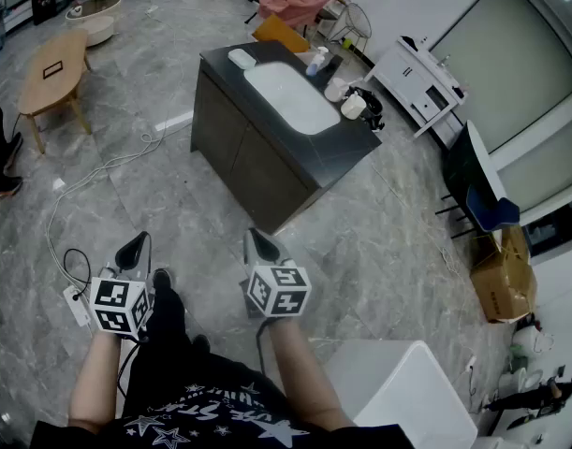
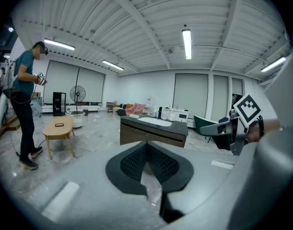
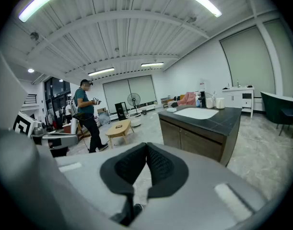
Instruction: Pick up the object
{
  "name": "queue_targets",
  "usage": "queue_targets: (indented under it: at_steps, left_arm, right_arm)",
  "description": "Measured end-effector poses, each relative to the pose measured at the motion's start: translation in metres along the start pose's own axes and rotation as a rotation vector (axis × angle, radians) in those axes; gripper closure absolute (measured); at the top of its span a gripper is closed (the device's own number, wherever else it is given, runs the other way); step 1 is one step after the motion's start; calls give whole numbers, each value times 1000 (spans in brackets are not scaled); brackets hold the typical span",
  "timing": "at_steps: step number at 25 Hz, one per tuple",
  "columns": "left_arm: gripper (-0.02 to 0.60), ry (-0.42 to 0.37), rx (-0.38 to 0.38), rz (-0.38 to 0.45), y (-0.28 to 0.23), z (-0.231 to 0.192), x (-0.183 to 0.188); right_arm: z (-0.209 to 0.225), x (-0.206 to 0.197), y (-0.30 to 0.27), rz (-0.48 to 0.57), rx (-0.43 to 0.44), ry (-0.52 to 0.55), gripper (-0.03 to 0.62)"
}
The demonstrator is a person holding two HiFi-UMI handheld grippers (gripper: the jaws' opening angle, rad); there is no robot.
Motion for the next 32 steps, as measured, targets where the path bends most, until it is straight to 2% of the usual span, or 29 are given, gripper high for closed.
queue_targets:
  at_steps: [12,18,25,32]
  left_arm:
    - [572,10,45,-17,51,11,-16]
    - [572,21,51,-26,51,6,-20]
    - [572,17,57,3,18,-34,-2]
    - [572,4,-8,-6,-57,-69,17]
  right_arm:
    - [-18,-21,33,-1,32,-10,589]
    - [-20,-23,22,-19,44,-18,589]
    - [-17,7,-21,18,10,-36,588]
    - [-4,41,-90,9,-27,-55,423]
Point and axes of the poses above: the fingertips, and each gripper's own axes: y backward along the fingers, z to its right, x out of its top, the point moved 3 cm from there along y, backward along the fingers, and after that the axes turned 7 degrees about -y, right-handed, at the moved point
